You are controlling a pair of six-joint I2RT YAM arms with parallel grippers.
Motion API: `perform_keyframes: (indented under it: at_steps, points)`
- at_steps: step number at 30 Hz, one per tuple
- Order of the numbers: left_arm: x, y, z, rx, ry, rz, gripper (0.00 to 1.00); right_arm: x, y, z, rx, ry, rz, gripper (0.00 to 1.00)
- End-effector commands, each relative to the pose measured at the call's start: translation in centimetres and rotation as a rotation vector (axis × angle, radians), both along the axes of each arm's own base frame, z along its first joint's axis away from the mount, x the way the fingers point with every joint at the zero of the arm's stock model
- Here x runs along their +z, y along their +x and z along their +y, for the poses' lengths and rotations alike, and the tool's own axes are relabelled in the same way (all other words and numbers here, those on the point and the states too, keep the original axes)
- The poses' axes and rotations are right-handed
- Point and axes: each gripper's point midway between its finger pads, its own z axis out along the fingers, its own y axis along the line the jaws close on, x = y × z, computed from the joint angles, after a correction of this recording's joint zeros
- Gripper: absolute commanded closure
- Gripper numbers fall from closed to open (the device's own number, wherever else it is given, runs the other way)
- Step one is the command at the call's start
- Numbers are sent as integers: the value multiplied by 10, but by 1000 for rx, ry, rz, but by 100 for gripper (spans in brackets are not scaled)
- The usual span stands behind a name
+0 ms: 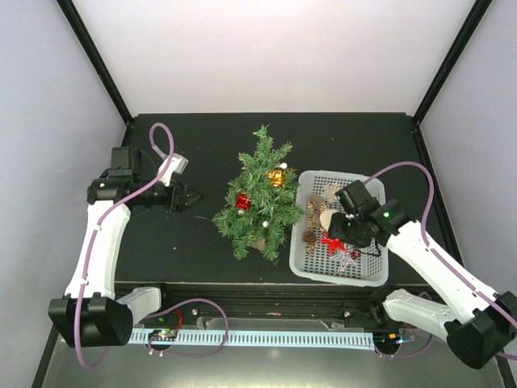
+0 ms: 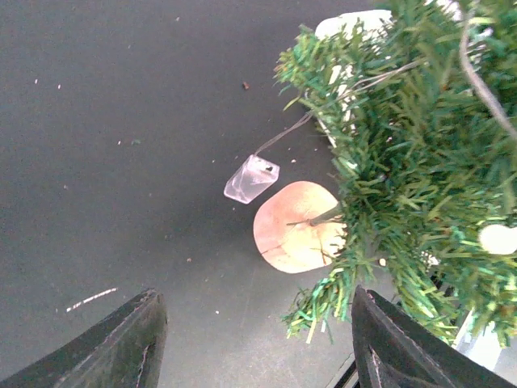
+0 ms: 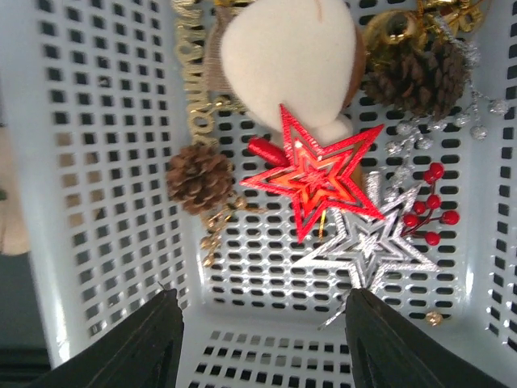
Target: Decorate the small christmas tree
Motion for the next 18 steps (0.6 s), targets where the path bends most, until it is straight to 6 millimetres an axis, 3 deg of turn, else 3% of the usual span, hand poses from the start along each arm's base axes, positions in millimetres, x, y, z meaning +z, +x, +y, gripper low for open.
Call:
perform_keyframes:
  at_steps: [1, 10, 18]
  points:
    - [-9, 10, 10, 91, 20, 15, 36, -21, 13, -20, -50, -60, 41, 43]
    - [-27, 10, 14, 129, 27, 61, 36, -44, 22, -62, -114, -185, 99, 45]
    - [-30, 12, 16, 141, 35, 64, 36, -72, 14, -68, -111, -189, 153, 57]
